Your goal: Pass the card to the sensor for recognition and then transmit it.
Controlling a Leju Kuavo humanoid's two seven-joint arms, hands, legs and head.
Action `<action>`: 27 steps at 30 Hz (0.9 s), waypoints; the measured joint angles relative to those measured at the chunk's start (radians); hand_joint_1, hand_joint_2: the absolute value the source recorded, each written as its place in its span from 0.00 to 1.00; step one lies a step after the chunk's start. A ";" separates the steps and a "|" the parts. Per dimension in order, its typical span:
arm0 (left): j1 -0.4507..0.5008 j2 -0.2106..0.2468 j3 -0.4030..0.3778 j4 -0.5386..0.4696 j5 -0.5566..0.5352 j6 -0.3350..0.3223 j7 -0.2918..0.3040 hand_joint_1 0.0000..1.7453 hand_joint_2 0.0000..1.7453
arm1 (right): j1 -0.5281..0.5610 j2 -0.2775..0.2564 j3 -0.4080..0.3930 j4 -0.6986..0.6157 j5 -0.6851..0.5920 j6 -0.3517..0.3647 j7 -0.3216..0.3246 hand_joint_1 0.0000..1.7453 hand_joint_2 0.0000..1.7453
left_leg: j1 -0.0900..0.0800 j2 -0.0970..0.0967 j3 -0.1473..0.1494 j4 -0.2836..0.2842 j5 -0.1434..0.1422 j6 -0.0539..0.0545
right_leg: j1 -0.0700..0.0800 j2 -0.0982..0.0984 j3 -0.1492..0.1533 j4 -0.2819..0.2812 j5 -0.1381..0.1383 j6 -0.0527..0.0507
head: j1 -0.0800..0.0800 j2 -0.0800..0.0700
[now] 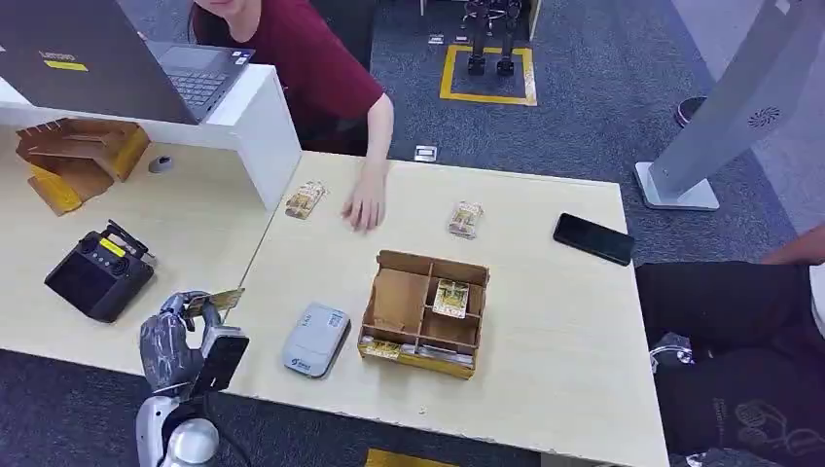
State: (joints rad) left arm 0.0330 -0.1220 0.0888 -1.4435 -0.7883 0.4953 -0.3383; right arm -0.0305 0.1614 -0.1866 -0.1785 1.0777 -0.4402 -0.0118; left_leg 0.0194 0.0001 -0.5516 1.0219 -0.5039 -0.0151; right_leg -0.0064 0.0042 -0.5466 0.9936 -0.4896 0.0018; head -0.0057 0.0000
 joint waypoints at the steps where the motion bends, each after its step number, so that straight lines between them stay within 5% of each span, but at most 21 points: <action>1: 0.000 0.006 -0.015 0.002 0.063 -0.053 0.018 1.00 1.00 | 0.001 0.001 -0.003 0.000 0.000 -0.003 0.000 0.00 1.00 | 0.000 0.000 0.000 0.000 0.000 0.000 | 0.000 0.000 0.000 0.000 0.000 0.000 | 0.000 0.000; 4: 0.001 0.024 -0.045 0.005 0.190 -0.201 0.079 1.00 1.00 | 0.003 0.003 -0.008 0.000 0.003 -0.007 0.004 0.00 1.00 | 0.000 0.000 0.000 0.000 0.000 0.000 | 0.000 0.000 0.000 0.000 0.000 0.000 | 0.000 0.000; 14: 0.013 0.108 -0.123 0.016 0.244 -0.363 0.194 1.00 1.00 | 0.004 0.003 -0.028 0.000 0.020 -0.008 0.005 0.00 1.00 | 0.000 0.000 0.000 0.000 0.000 0.000 | 0.000 0.000 0.000 0.000 0.000 0.000 | 0.000 0.000; 27: 0.024 0.178 -0.216 0.016 0.231 -0.414 0.224 1.00 1.00 | 0.006 0.006 -0.048 0.000 0.024 -0.010 0.007 0.00 1.00 | 0.000 0.000 0.000 0.000 0.000 0.000 | 0.000 0.000 0.000 0.000 0.000 0.000 | 0.000 0.000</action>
State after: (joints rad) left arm 0.0573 0.0560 -0.1270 -1.4279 -0.5577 0.0816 -0.1140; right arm -0.0245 0.1671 -0.2342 -0.1785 1.1021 -0.4498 -0.0050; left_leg 0.0194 0.0001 -0.5517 1.0218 -0.5039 -0.0151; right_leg -0.0064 0.0044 -0.5467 0.9936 -0.4897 0.0017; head -0.0057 0.0000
